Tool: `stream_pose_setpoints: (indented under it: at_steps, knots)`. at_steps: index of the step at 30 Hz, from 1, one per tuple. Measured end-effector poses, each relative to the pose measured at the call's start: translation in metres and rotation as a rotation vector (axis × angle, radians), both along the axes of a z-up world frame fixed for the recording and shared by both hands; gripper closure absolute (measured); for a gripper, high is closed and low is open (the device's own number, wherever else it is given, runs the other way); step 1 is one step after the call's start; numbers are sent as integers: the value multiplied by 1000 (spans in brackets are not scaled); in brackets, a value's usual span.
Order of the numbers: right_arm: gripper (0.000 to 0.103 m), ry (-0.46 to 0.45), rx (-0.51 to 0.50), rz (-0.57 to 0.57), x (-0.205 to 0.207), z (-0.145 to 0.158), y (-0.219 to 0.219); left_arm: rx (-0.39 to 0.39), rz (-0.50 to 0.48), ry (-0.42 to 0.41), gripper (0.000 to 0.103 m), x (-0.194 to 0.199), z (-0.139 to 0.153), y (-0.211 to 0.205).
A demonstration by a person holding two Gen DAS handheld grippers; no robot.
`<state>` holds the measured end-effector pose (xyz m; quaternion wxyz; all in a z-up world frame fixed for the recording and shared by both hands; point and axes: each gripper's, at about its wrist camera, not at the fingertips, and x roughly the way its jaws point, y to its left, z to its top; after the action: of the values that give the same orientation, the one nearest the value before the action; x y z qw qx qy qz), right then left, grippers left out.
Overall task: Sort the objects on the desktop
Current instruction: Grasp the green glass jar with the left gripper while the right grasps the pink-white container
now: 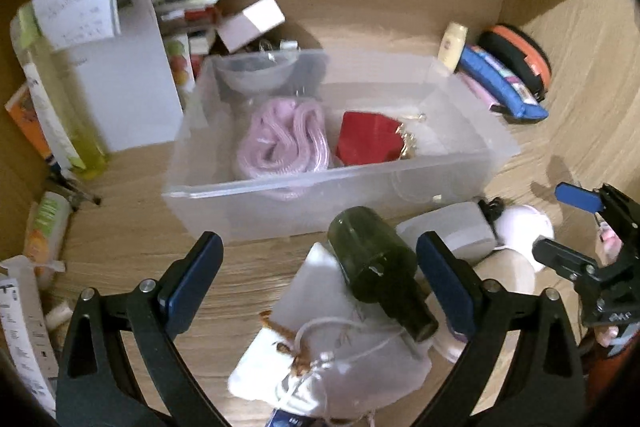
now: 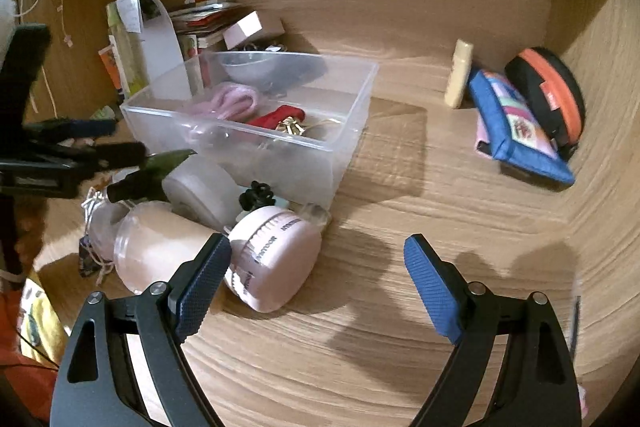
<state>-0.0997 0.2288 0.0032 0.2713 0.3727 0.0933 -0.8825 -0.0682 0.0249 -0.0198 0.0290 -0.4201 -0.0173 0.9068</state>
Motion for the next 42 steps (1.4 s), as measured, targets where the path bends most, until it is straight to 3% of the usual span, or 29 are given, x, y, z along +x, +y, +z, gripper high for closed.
stream_pose_setpoints:
  at_steps: [4,10,13,22,25,27,29,31,36,42]
  knots:
    - [16,-5,-16,10,-4,-3,-5,25,-9,-35,5,-3,-11,2]
    - [16,-40,-44,23,-13,-7,-1,-46,-42,-44,5,5,-17,7]
    - [16,-45,-12,23,-12,-12,4,-60,-38,-49,5,8,-18,2]
    - [18,-82,-27,44,-17,-23,11,-41,-58,-86,5,-11,-25,8]
    - [24,-87,-39,75,-16,-23,9,-25,-70,-84,7,-14,-26,7]
    - [33,-90,-47,94,-16,-23,8,-15,-86,-95,23,-15,-28,8]
    - [41,-98,-57,117,-15,-22,6,-3,-110,-125,33,-18,-35,10]
    - [52,-104,-62,142,-13,-22,5,-5,-117,-129,35,-17,-39,13]
    - [60,-82,-52,133,-6,-18,8,11,-124,-87,50,-9,-32,12]
    - [65,-83,-83,88,-11,-14,23,24,-96,-30,54,2,-18,2]
